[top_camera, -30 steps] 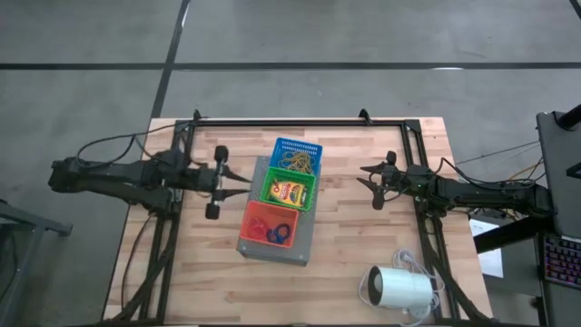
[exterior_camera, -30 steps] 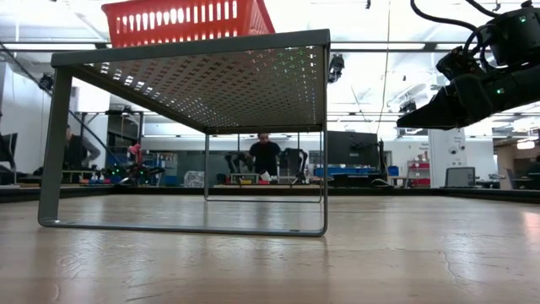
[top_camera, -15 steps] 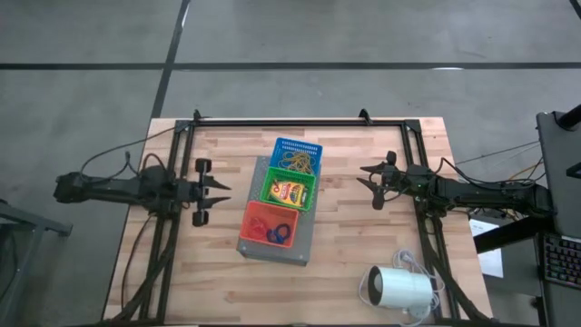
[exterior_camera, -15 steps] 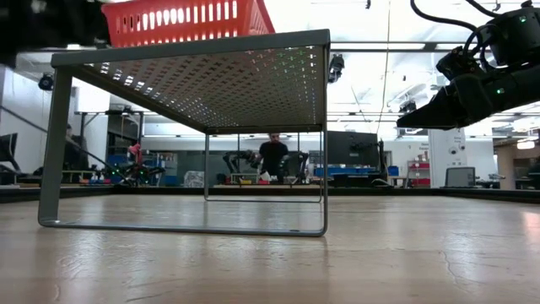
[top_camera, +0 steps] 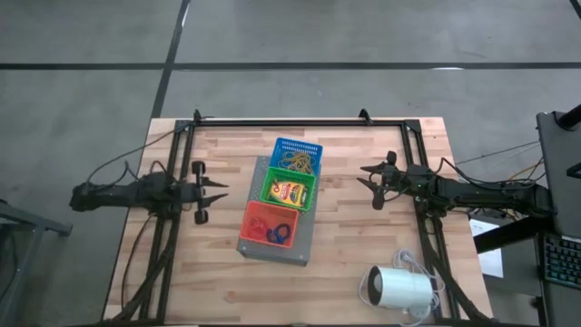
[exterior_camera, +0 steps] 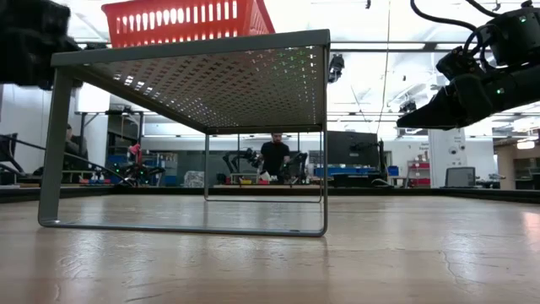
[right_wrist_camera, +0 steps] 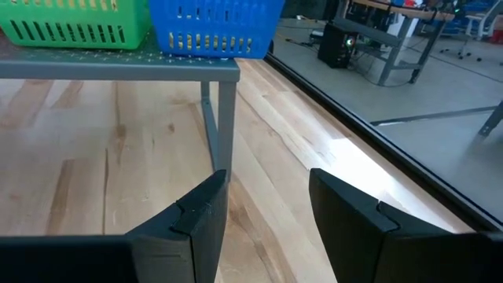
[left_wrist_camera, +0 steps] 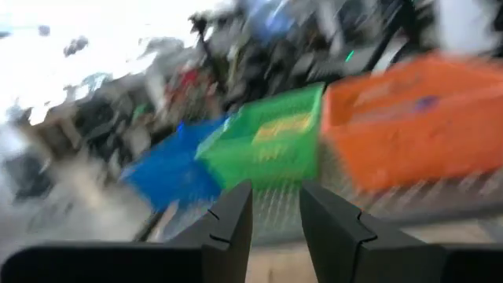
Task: Pick & Place Office Desk Supplies
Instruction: Return to Home Position
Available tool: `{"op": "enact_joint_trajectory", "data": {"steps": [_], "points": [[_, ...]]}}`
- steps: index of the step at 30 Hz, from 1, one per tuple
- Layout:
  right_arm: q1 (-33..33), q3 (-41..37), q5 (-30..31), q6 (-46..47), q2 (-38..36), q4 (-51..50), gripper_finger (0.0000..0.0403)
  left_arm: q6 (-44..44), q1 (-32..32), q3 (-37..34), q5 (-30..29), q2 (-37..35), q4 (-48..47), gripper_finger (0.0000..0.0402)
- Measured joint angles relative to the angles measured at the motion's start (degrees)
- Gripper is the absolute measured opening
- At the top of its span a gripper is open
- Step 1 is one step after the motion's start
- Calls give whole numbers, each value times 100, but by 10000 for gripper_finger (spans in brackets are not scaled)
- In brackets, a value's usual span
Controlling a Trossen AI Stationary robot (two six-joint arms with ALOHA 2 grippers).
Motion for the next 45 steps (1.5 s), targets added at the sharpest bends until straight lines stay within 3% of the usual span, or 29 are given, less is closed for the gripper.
{"op": "enact_joint_trajectory", "data": {"steps": [4,10,17,39,45], "points": [[1,0,21,0,0,0,178,-298,5,49,-533,-71,-142,109],[2,-1,-433,0,-6,19,178,-282,10,347,-524,-67,-215,109],[0,0,-466,0,-2,11,178,-247,13,740,-525,-71,-826,109],[0,0,-379,-545,0,17,178,-309,15,-14,-522,-65,-367,109],[-1,0,-442,307,-38,707,178,-268,15,-43,-520,-50,-290,109]]}}
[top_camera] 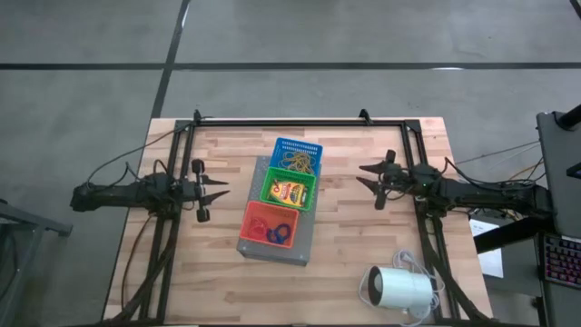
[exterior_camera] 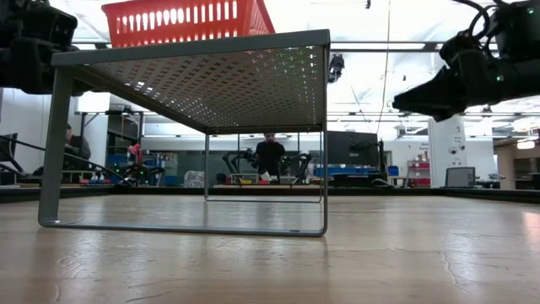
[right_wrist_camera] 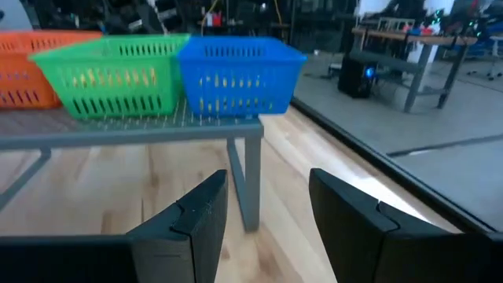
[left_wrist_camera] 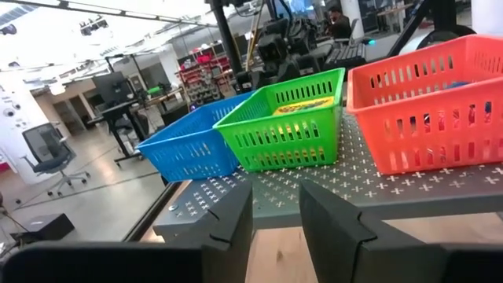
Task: Pick & Place Office Desk Supplies
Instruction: Return to Home Position
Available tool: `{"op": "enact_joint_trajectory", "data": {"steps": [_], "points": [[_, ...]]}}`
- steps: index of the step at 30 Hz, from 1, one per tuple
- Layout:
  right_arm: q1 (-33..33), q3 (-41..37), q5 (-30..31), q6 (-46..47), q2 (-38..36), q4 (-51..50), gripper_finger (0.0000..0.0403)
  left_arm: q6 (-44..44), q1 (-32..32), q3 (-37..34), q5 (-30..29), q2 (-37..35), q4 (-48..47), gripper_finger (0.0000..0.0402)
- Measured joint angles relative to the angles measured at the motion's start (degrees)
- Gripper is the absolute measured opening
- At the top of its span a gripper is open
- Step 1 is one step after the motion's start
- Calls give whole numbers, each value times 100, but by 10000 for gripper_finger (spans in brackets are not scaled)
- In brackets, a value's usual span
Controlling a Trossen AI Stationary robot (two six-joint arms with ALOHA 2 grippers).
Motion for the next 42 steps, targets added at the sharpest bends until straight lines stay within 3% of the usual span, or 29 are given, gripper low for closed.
{"op": "enact_joint_trajectory", "data": {"steps": [7,16,24,34,42], "points": [[1,-40,-230,82,-462,-16,178,-50,0,13,-1,1,-47,109],[1,-184,-326,642,-1619,-1478,178,-326,0,218,-2,-2,-759,109],[1,-184,-329,331,-2722,-1853,178,-306,0,212,-9,-2,-735,109],[1,-175,-285,681,-2703,-1850,178,-306,0,205,-24,5,-710,109],[-1,-175,-279,-627,-2699,-1850,178,-308,0,201,-22,7,-700,109]]}}
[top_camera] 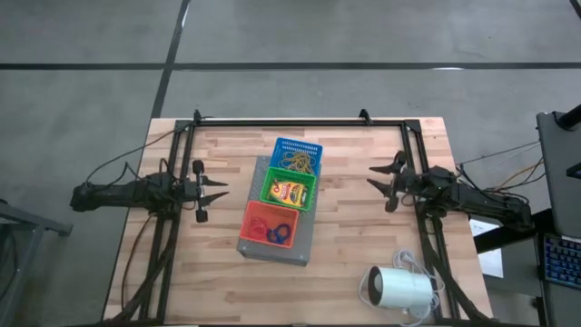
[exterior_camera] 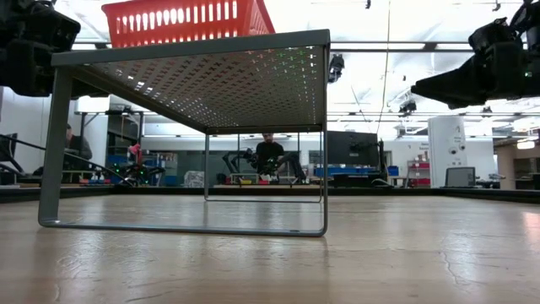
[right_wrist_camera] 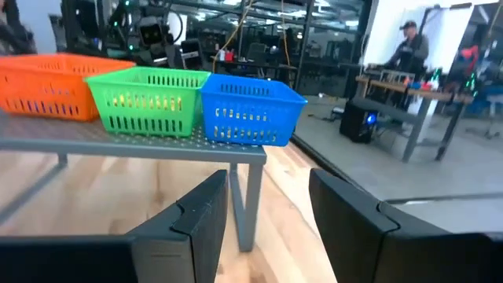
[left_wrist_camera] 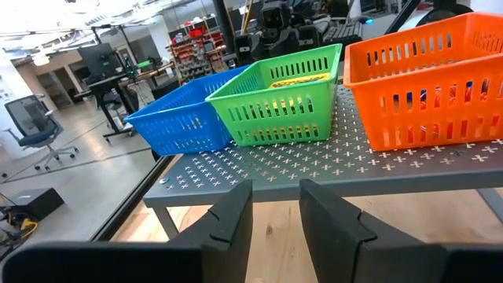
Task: Pick & Place Office Desk Supplies
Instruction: Return to Home Position
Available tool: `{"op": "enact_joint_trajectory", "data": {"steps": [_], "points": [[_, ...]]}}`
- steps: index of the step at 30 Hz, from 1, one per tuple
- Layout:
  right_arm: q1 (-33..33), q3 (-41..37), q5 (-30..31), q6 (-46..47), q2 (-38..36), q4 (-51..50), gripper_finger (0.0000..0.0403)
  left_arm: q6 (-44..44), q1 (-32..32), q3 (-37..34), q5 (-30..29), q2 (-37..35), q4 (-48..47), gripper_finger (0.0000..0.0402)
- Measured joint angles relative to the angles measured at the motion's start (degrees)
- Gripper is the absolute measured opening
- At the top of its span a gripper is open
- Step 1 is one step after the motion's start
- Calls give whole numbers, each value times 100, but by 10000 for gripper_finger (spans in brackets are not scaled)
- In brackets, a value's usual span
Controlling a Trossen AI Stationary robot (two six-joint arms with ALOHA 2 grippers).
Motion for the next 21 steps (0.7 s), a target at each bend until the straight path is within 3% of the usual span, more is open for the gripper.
{"op": "enact_joint_trajectory", "data": {"steps": [21], "points": [[2,0,2,-236,0,1,178,-3,0,0,0,0,-2,109]]}}
